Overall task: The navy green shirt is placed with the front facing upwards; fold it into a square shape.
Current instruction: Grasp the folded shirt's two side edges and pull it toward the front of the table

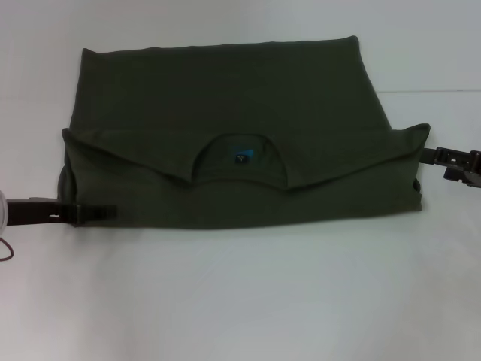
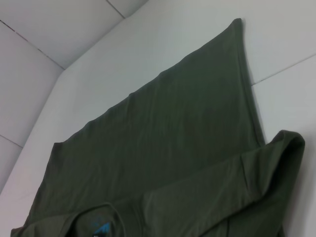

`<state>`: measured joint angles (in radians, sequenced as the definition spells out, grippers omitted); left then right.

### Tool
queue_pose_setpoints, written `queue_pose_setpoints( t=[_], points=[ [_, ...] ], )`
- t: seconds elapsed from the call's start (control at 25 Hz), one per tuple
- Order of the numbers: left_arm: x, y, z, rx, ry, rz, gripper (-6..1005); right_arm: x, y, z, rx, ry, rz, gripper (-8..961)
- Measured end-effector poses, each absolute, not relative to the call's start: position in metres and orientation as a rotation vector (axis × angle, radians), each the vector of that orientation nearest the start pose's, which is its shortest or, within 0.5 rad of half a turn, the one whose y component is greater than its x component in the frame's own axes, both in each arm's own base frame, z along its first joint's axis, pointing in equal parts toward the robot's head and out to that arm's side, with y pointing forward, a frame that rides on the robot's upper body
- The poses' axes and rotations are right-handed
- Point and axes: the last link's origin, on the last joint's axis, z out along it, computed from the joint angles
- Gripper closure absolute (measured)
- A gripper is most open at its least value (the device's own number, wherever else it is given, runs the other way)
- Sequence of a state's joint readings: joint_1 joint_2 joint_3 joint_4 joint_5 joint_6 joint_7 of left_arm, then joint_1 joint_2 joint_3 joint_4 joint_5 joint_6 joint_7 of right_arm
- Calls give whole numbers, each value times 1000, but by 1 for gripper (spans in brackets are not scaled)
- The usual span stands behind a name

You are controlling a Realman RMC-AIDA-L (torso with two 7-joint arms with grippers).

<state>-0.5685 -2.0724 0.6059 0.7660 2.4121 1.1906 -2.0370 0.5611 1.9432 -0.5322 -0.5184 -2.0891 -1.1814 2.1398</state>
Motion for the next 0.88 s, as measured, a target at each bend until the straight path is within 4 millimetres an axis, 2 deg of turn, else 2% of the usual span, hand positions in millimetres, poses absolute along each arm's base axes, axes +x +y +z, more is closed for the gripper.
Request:
queue_pose_setpoints(
  t=[0.52, 0.88],
  points=[
    [-329, 369, 31, -2205, -1341, -157, 431, 337, 374, 56, -1939, 1656, 680, 60],
    [-329, 369, 30, -2228, -1315, -128, 850, 335, 376, 57, -1943, 1653, 682, 60]
  ],
)
